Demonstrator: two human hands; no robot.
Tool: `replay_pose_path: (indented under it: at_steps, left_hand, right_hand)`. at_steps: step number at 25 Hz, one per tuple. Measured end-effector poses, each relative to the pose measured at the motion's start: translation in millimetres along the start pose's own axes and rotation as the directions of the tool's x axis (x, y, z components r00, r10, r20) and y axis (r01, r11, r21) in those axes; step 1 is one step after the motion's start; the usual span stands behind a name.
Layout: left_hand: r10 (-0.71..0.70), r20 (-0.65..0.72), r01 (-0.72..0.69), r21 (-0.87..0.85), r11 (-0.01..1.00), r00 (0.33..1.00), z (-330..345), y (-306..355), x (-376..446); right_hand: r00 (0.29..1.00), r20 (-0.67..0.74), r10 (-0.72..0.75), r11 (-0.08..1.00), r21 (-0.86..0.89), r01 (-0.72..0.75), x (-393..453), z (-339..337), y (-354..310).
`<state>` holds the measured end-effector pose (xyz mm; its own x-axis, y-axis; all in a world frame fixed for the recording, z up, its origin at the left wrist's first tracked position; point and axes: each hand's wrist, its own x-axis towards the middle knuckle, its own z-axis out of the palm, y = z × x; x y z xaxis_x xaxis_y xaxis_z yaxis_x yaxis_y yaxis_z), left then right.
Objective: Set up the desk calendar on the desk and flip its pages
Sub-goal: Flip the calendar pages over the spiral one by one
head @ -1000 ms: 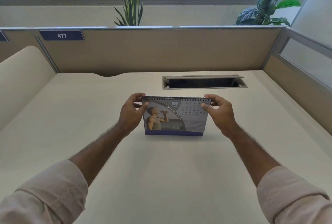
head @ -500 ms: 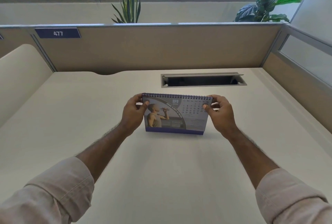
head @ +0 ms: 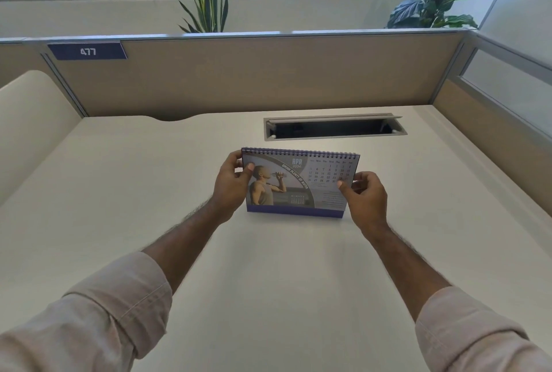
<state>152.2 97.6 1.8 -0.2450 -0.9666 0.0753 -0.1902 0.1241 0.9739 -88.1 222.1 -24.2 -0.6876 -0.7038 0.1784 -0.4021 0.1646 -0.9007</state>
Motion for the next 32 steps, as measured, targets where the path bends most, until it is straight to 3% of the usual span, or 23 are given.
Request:
replay_pose_path:
  at_steps: [7, 13, 18, 27, 32]
  left_hand:
    - [-0.040, 0.048, 0.039, 0.025, 0.999, 0.998, 15, -5, -3]
    - [-0.076, -0.236, 0.139, 0.262, 0.955, 0.969, 14, -35, -21]
    - [-0.158, -0.119, 0.183, 0.244, 0.952, 0.980, 15, -46, -33]
    - [-0.098, -0.050, 0.107, 0.216, 0.971, 0.994, -2, -40, -41]
    - [-0.099, 0.095, 0.092, 0.073, 0.993, 0.991, -17, -37, -46]
  right_hand:
    - [0.988, -0.153, 0.027, 0.999, 0.041, -0.021, -8, -4, 10]
    - [0.975, -0.143, 0.170, 0.985, 0.054, -0.164, -25, 4, 30]
    - [0.972, -0.127, 0.200, 0.979, 0.051, -0.195, -32, 8, 35]
    - [0.984, -0.143, 0.101, 0.994, 0.058, -0.094, -49, 4, 37]
    - [0.985, -0.157, 0.069, 0.990, 0.130, -0.048, -63, -2, 32]
